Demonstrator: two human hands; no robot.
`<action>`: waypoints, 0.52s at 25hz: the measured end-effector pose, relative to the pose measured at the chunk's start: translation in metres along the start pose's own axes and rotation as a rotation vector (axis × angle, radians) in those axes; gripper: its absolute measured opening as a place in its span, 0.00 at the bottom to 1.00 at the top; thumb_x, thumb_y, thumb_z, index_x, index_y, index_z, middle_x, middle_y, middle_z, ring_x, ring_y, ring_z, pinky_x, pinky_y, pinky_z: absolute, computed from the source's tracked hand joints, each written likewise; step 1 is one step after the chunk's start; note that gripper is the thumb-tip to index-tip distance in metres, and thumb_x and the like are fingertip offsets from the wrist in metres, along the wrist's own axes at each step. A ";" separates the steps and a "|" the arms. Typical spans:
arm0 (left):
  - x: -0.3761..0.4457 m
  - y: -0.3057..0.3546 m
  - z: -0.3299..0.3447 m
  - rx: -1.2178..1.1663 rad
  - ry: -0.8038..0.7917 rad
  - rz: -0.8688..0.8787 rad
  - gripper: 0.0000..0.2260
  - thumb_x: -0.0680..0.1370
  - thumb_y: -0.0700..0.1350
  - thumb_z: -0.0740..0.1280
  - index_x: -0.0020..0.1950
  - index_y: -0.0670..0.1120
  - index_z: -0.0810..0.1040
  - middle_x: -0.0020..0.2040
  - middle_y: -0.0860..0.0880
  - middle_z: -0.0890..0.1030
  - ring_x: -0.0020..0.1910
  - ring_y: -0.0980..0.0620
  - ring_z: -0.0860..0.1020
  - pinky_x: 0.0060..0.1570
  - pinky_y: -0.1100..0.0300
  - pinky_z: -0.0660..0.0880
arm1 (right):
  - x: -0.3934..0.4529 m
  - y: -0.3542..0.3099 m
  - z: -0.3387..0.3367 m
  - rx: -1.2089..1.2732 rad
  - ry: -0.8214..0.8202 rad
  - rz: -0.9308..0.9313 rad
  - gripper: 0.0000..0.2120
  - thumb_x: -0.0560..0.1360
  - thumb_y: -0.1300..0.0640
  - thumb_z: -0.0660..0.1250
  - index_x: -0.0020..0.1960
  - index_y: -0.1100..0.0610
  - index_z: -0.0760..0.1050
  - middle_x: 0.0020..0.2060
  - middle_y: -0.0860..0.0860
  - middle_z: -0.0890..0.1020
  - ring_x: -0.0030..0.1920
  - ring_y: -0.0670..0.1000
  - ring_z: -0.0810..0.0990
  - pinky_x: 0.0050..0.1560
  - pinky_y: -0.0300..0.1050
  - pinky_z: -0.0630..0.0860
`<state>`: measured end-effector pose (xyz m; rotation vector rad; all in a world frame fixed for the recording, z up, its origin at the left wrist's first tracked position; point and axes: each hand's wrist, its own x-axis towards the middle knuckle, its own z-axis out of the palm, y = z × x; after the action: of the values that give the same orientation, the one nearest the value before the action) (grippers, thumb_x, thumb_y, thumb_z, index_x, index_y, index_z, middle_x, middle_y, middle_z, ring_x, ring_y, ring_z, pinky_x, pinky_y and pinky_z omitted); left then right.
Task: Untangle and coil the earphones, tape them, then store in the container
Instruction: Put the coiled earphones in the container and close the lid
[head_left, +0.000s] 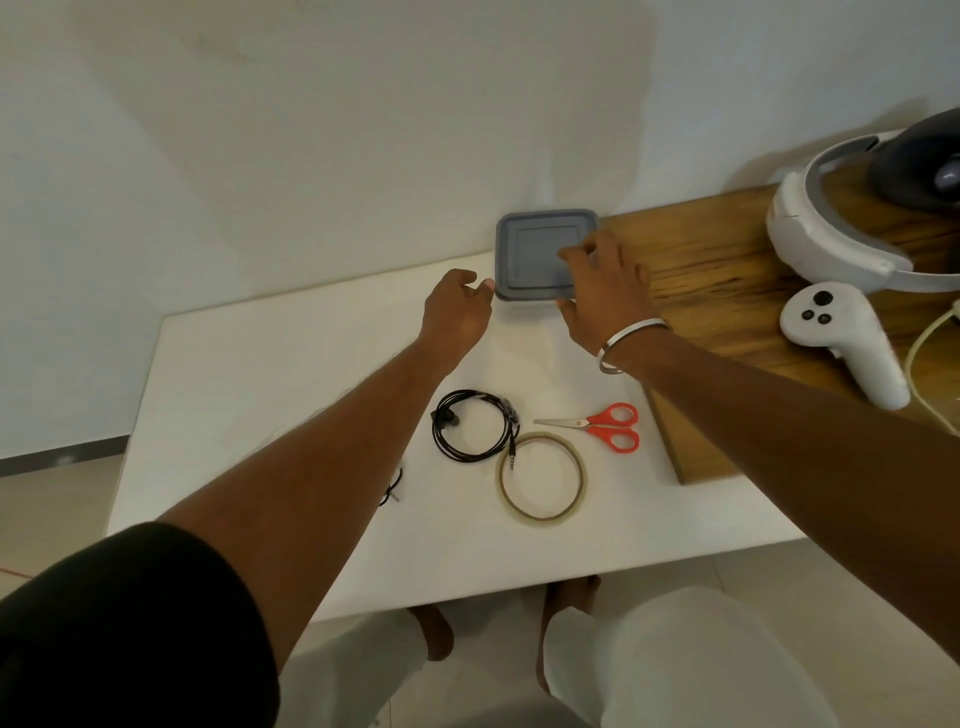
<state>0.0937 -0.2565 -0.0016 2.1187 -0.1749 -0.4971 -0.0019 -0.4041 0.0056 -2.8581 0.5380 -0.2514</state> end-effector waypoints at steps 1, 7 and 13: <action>0.002 0.002 0.002 -0.032 -0.001 -0.012 0.18 0.81 0.51 0.63 0.68 0.45 0.71 0.50 0.51 0.79 0.52 0.47 0.81 0.60 0.52 0.76 | 0.002 0.003 0.001 0.012 -0.019 0.029 0.23 0.75 0.56 0.66 0.69 0.55 0.66 0.67 0.58 0.64 0.66 0.60 0.65 0.63 0.55 0.66; 0.002 0.005 0.011 -0.084 -0.022 0.003 0.14 0.80 0.43 0.65 0.66 0.44 0.73 0.44 0.50 0.79 0.43 0.51 0.82 0.37 0.66 0.73 | 0.003 0.004 0.013 0.015 -0.037 0.020 0.20 0.76 0.59 0.65 0.67 0.59 0.68 0.66 0.59 0.65 0.66 0.61 0.65 0.65 0.51 0.67; -0.007 -0.011 -0.009 -0.129 -0.005 -0.034 0.15 0.80 0.42 0.66 0.66 0.44 0.73 0.45 0.49 0.80 0.43 0.51 0.83 0.40 0.67 0.74 | -0.004 -0.012 0.017 0.083 -0.032 -0.025 0.20 0.74 0.66 0.64 0.65 0.60 0.70 0.64 0.59 0.66 0.64 0.61 0.65 0.64 0.50 0.69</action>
<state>0.0910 -0.2412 -0.0037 1.9976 -0.1067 -0.5202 0.0022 -0.3884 -0.0083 -2.7848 0.4743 -0.2265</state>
